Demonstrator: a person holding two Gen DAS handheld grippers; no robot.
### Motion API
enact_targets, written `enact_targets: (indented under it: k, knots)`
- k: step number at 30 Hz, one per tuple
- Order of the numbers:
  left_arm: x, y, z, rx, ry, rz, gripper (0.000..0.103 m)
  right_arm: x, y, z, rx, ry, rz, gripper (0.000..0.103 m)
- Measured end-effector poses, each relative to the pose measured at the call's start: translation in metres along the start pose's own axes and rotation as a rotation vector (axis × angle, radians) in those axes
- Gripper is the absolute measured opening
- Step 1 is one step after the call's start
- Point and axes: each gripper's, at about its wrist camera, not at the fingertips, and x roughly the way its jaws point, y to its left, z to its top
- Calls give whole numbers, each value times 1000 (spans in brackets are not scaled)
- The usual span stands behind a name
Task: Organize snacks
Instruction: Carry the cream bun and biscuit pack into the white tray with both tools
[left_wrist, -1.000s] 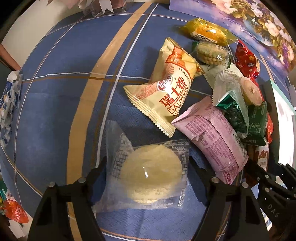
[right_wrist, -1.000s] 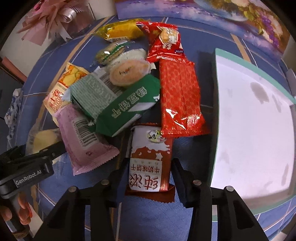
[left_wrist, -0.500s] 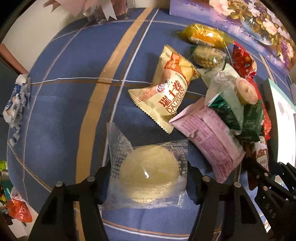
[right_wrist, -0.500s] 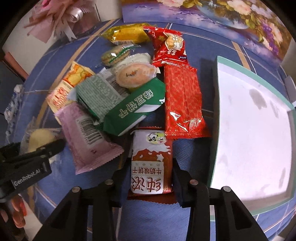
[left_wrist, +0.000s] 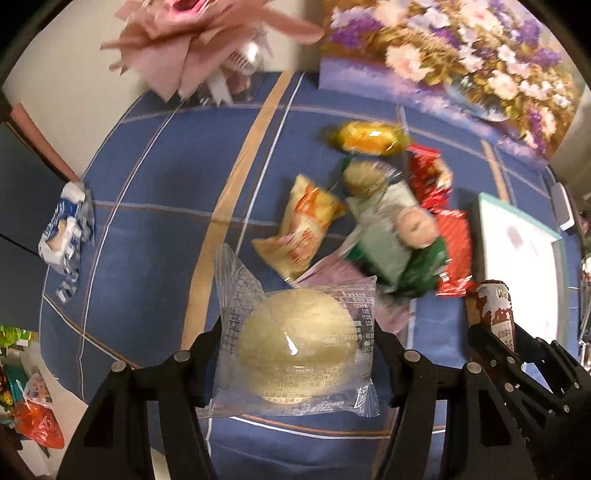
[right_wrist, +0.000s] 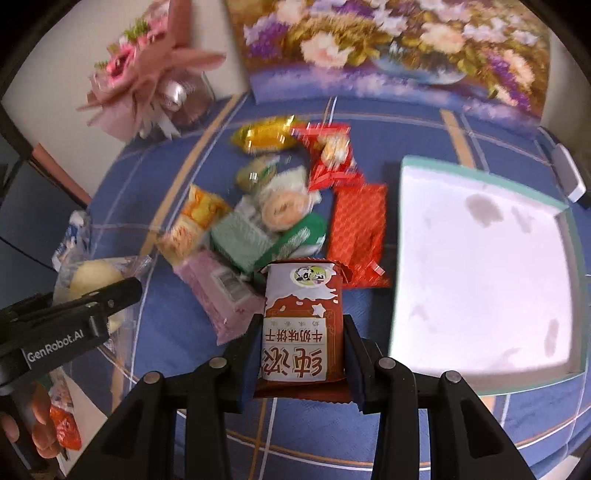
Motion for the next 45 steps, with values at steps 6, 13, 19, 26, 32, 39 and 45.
enact_targets:
  k: [6, 13, 19, 26, 32, 39, 45]
  knots:
    - [-27, -27, 25, 33, -29, -30, 66, -20, -38, 19, 104, -45, -42, 42]
    - [-22, -82, 43, 86, -41, -102, 66, -10, -92, 33, 225, -60, -113, 42]
    - [-1, -133, 51, 148, -26, -149, 66, -9, -147, 38, 304, -46, -167, 42]
    - [29, -188, 52, 201, 7, -201, 66, 0, -206, 46, 370, -21, -238, 42]
    - [51, -226, 59, 242, 30, -208, 66, 13, -243, 52, 399, 5, -268, 42]
    - [71, -259, 66, 289, 43, -187, 67, 26, -270, 57, 392, 21, -287, 42]
    - [77, -274, 68, 308, 56, -174, 67, 31, -279, 58, 376, 32, -288, 42]
